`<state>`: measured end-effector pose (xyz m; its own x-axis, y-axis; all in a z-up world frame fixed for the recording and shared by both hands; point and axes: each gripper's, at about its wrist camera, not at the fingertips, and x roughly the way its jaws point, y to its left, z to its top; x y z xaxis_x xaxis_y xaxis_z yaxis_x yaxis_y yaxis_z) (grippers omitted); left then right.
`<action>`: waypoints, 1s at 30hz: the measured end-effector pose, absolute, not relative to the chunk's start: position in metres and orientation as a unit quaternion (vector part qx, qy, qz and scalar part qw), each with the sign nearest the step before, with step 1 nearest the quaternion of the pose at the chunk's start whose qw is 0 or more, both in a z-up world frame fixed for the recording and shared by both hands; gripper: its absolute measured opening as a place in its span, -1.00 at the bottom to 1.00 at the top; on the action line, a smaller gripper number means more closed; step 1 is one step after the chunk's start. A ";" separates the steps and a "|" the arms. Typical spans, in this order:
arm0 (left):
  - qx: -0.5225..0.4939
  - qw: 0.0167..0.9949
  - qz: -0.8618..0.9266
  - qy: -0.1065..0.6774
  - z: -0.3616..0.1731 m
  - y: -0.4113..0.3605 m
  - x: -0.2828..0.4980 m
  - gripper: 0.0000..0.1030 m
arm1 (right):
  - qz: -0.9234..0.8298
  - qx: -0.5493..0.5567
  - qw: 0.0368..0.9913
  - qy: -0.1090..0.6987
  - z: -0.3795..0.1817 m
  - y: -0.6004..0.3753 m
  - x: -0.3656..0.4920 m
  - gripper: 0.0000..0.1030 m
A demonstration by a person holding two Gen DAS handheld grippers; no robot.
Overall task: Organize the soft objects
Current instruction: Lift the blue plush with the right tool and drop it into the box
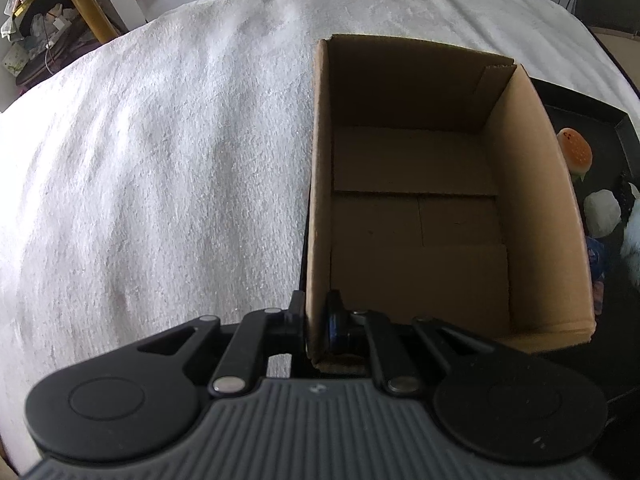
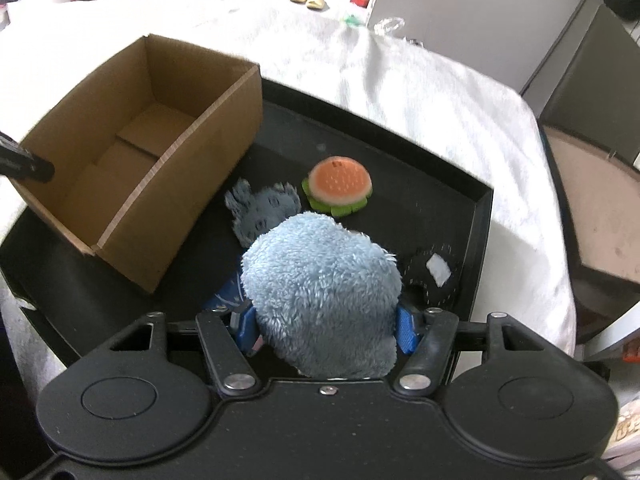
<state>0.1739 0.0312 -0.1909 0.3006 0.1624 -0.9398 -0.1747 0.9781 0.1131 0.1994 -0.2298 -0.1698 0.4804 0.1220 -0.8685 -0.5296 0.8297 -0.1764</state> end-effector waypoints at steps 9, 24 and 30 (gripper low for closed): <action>-0.025 0.805 0.105 0.583 -0.189 0.040 0.168 -0.73 | 0.207 -0.209 0.850 0.436 -0.131 -0.205 0.202 0.20; -0.043 0.820 0.079 0.566 -0.190 0.046 0.166 -0.83 | 0.245 -0.174 0.856 0.421 -0.102 -0.158 0.205 0.20; -0.047 0.822 0.056 0.565 -0.193 0.047 0.166 -0.83 | 0.250 -0.162 0.856 0.421 -0.097 -0.145 0.207 0.20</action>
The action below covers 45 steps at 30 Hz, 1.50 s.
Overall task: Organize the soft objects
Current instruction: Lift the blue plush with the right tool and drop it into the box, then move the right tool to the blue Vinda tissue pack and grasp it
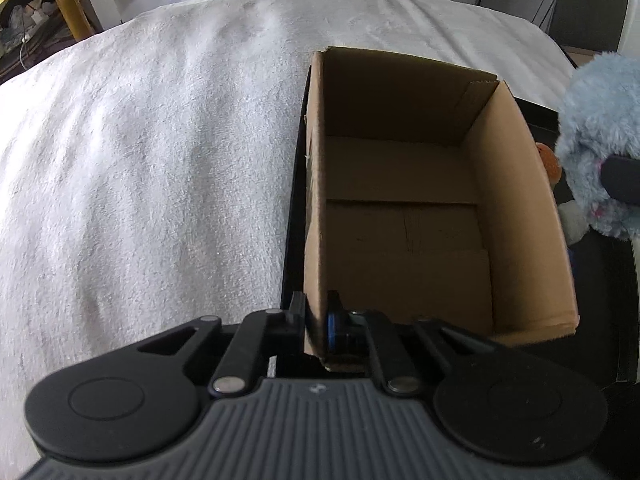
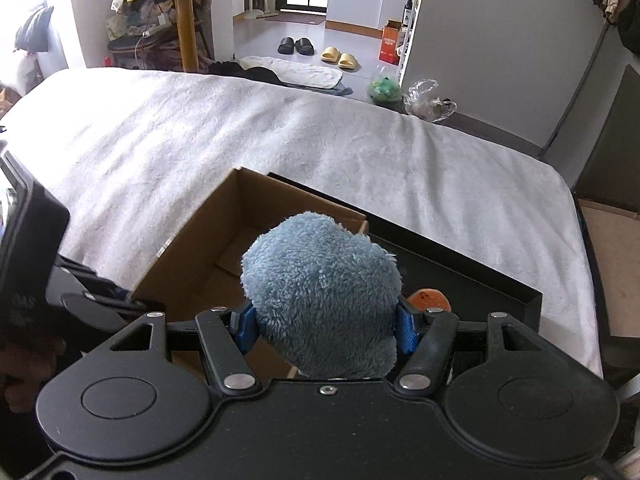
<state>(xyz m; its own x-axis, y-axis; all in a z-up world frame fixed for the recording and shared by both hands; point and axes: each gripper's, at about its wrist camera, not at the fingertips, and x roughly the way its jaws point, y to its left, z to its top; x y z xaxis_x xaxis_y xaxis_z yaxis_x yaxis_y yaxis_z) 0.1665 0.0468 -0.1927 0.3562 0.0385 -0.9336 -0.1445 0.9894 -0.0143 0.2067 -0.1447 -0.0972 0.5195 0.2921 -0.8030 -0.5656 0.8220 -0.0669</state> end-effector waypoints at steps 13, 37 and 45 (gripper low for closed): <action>-0.091 0.819 0.052 0.565 -0.195 0.069 0.162 -0.81 | 0.268 -0.187 0.850 0.413 -0.098 -0.095 0.203 0.25; -0.086 0.818 0.054 0.567 -0.193 0.069 0.160 -0.69 | 0.193 -0.231 0.854 0.424 -0.121 -0.121 0.171 0.67; -0.051 0.823 0.083 0.560 -0.189 0.059 0.159 -0.41 | 0.168 -0.182 0.864 0.438 -0.132 -0.166 0.170 0.66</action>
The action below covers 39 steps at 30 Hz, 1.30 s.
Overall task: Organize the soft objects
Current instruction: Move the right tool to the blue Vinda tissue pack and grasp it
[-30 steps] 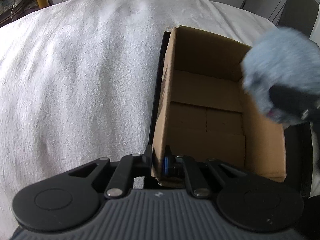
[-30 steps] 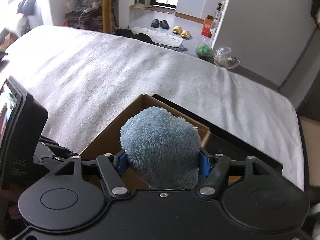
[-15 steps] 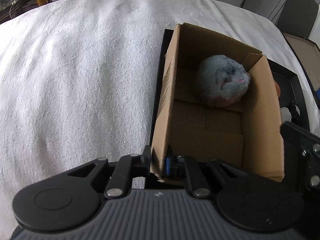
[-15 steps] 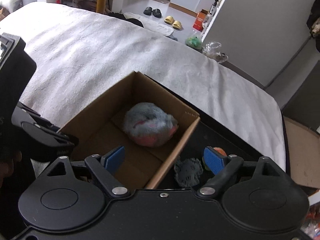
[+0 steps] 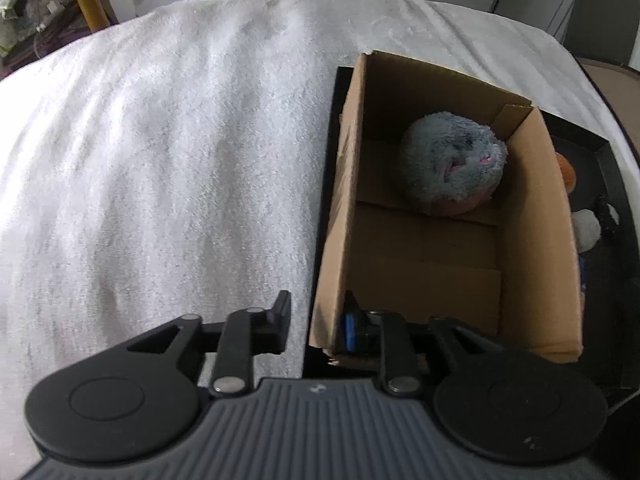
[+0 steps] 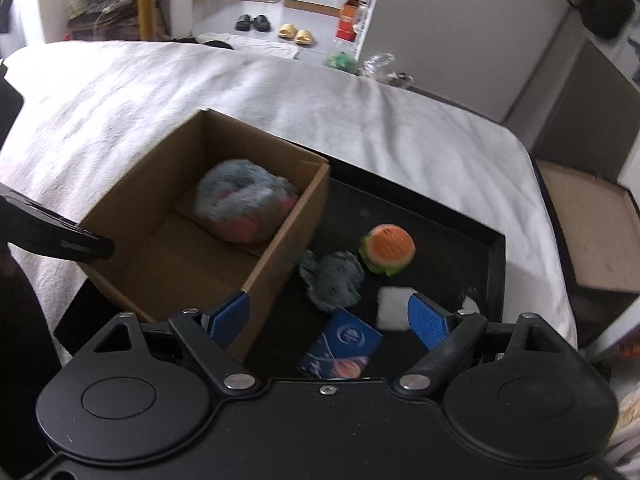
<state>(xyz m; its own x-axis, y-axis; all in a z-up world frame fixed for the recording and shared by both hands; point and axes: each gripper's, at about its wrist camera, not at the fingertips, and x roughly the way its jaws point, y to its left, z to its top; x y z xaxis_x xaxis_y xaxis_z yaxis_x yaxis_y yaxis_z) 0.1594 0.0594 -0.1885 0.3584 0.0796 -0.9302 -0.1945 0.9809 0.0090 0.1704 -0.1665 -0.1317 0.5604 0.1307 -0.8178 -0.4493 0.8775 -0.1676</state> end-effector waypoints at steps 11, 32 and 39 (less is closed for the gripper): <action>0.005 0.832 0.106 0.545 -0.182 0.043 0.158 -0.03 | 0.150 -0.085 0.859 0.482 -0.169 -0.211 0.173 0.54; 0.096 0.828 0.117 0.540 -0.186 0.005 0.162 0.08 | 0.128 0.034 0.841 0.524 -0.226 -0.235 0.198 0.52; 0.102 0.825 0.118 0.544 -0.186 0.001 0.164 0.09 | 0.116 0.018 0.830 0.546 -0.246 -0.229 0.204 0.17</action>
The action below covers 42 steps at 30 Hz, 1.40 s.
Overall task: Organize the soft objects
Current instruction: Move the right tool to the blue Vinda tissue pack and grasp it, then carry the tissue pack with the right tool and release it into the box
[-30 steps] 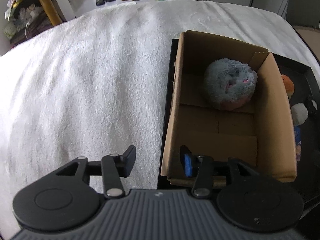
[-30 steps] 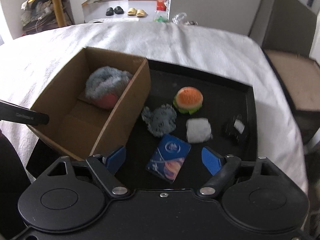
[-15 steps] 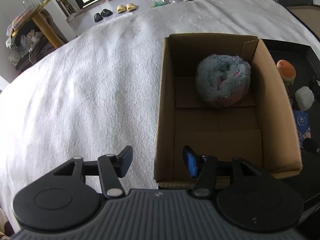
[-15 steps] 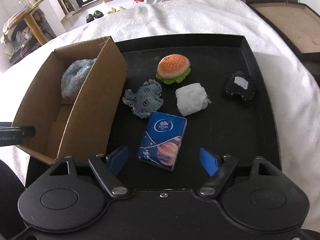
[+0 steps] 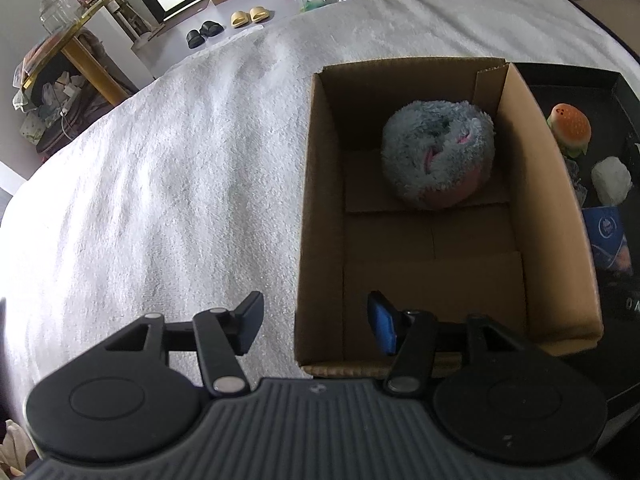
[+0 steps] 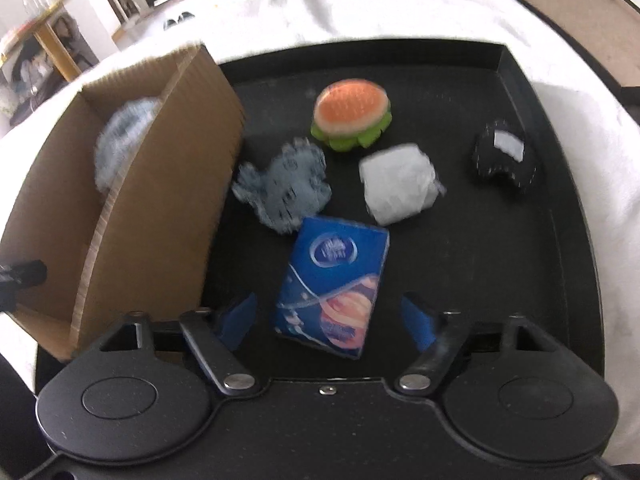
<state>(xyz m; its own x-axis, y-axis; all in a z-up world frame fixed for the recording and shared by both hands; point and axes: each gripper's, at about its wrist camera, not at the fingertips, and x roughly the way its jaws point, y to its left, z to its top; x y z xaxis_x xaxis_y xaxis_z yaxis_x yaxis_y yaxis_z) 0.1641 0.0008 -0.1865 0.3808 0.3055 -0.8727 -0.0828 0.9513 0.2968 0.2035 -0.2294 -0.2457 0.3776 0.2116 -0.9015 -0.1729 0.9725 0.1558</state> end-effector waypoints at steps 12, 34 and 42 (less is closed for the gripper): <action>0.086 0.827 0.116 0.544 -0.185 0.006 0.163 0.09 | 0.115 0.013 0.836 0.536 -0.231 -0.231 0.199 -0.03; 0.047 0.838 0.105 0.534 -0.179 0.021 0.156 0.09 | 0.123 0.016 0.872 0.474 -0.166 -0.219 0.189 -0.03; 0.019 0.848 0.099 0.520 -0.174 0.030 0.152 0.08 | 0.149 0.012 0.888 0.434 -0.141 -0.204 0.187 -0.03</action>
